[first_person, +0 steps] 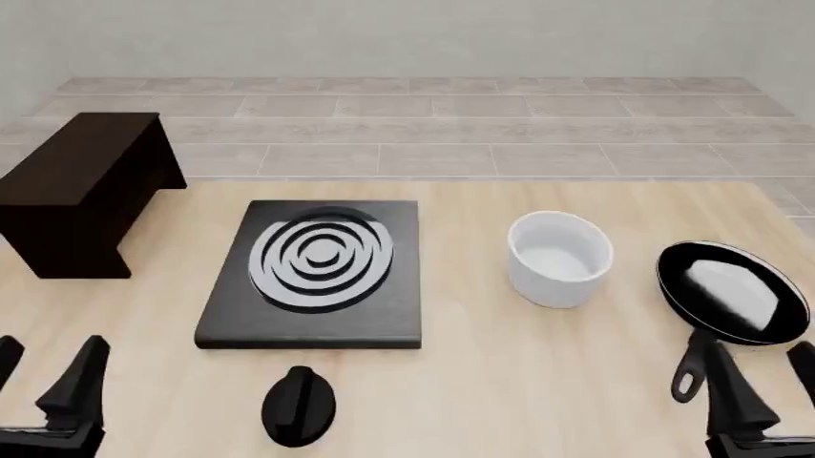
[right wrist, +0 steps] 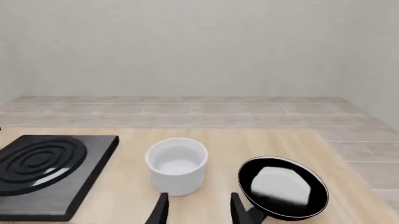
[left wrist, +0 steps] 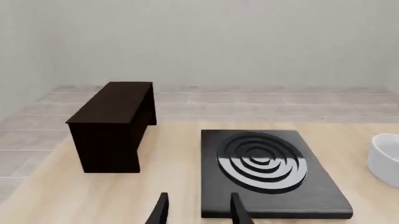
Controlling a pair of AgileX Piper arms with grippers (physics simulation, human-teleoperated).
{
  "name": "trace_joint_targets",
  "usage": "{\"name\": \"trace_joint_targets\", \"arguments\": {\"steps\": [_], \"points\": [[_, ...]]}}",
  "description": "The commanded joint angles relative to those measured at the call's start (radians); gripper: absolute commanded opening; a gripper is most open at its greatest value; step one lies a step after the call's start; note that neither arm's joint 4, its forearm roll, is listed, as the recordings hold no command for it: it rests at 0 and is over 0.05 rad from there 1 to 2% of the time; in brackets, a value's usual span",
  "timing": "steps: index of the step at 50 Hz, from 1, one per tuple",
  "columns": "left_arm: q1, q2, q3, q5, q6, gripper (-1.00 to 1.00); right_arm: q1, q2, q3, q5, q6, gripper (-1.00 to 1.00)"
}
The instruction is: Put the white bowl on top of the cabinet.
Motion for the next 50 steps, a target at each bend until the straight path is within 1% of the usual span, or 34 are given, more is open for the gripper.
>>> {"name": "trace_joint_targets", "arguments": {"steps": [1, 5, 8, 13, 17, 20, 22, 25, 27, 30, 34, 36, 38, 39, 40, 42, 44, 46, 48, 50], "points": [[-0.023, -0.032, 0.048, -0.066, 0.001, 1.0, 0.022, 0.0, -0.009, -0.005, -0.014, 1.0], [-0.043, -0.018, 0.052, -0.08, -0.003, 1.0, 0.02, 0.002, -0.005, 0.004, -0.001, 1.0], [-0.052, -0.005, 0.041, -0.083, -0.006, 1.0, 0.021, 0.0, -0.009, -0.004, -0.012, 1.0], [-0.065, -0.004, -0.019, -0.043, -0.007, 1.0, 0.02, 0.002, -0.005, 0.003, 0.0, 1.0], [-0.086, 0.001, -0.049, -0.032, 0.004, 1.0, 0.021, 0.0, -0.007, -0.007, -0.013, 1.0], [-0.13, 0.007, -0.1, -0.007, 0.004, 1.0, 0.02, 0.001, -0.007, 0.003, -0.002, 1.0], [-0.13, 0.038, -0.144, 0.004, -0.025, 1.0, 0.02, 0.001, -0.006, 0.003, -0.002, 1.0], [-0.142, 0.058, -0.163, -0.002, -0.021, 1.0, 0.021, 0.0, -0.008, -0.005, -0.012, 1.0], [-0.149, 0.09, -0.203, 0.001, -0.041, 1.0, 0.02, 0.0, -0.009, 0.005, -0.004, 1.0], [-0.165, 0.142, -0.246, -0.01, -0.039, 1.0, 0.02, 0.0, -0.01, 0.008, -0.001, 1.0], [-0.227, 0.238, -0.294, -0.042, -0.022, 1.0, 0.021, 0.0, -0.009, -0.004, -0.011, 1.0], [-0.256, 0.305, -0.296, -0.083, -0.028, 1.0, 0.02, 0.0, -0.01, 0.007, -0.002, 1.0], [-0.265, 0.323, -0.297, -0.093, -0.018, 1.0, 0.02, 0.0, -0.012, 0.01, -0.001, 1.0], [-0.277, 0.356, -0.303, -0.109, -0.01, 1.0, 0.02, 0.0, -0.011, 0.008, -0.002, 1.0], [-0.286, 0.384, -0.313, -0.117, -0.02, 1.0, 0.021, 0.0, -0.008, -0.001, -0.007, 1.0], [-0.314, 0.425, -0.326, -0.132, -0.013, 1.0, 0.021, 0.0, -0.007, -0.006, -0.012, 1.0], [-0.361, 0.486, -0.351, -0.142, -0.018, 1.0, 0.02, 0.0, -0.014, 0.01, -0.003, 1.0], [-0.372, 0.504, -0.354, -0.154, -0.011, 1.0, 0.02, 0.0, -0.013, 0.011, -0.002, 1.0], [-0.422, 0.583, -0.394, -0.181, 0.016, 1.0, 0.021, 0.0, -0.013, 0.002, -0.01, 1.0], [-0.432, 0.601, -0.401, -0.19, 0.02, 1.0, 0.021, 0.0, -0.012, -0.001, -0.012, 1.0]]}}
